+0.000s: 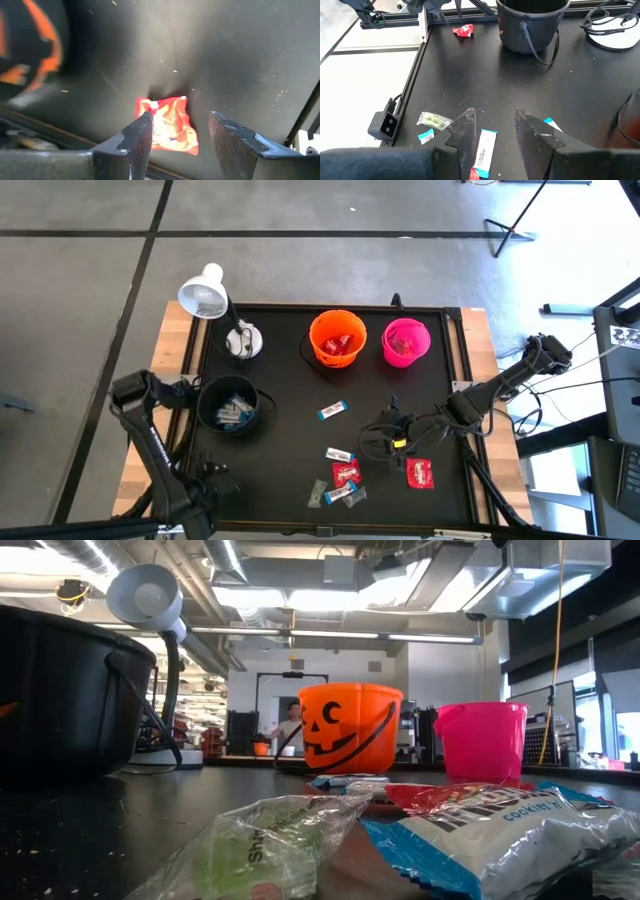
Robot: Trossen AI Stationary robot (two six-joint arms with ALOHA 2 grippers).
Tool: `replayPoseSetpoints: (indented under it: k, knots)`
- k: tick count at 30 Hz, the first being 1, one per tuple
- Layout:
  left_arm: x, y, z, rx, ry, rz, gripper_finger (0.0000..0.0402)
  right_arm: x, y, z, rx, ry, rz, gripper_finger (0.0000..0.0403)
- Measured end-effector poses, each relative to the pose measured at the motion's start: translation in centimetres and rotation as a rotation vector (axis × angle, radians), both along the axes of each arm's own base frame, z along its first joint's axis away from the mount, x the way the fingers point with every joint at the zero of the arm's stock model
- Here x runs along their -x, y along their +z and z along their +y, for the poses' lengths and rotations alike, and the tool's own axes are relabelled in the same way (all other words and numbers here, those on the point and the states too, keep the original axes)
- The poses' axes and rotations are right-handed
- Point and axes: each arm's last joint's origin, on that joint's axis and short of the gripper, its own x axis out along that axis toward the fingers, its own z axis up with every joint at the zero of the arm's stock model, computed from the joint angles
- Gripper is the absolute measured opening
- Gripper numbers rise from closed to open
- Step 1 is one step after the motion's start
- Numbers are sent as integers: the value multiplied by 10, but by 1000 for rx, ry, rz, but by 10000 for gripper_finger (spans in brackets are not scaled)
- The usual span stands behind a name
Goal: Sort candy
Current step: Put the red candy into the orange bucket
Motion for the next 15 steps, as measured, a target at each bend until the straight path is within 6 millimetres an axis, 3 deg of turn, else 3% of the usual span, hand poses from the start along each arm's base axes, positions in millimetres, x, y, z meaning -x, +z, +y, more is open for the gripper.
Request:
replayPoseSetpoints:
  k: [9, 15]
  knots:
    - [0, -33, 9, 88, 31, -30, 184, 0, 0, 0, 1, 1, 2, 134]
    - [10, -53, 24, 37, 108, 49, 184, 1, -2, -1, 16, 0, 25, 134]
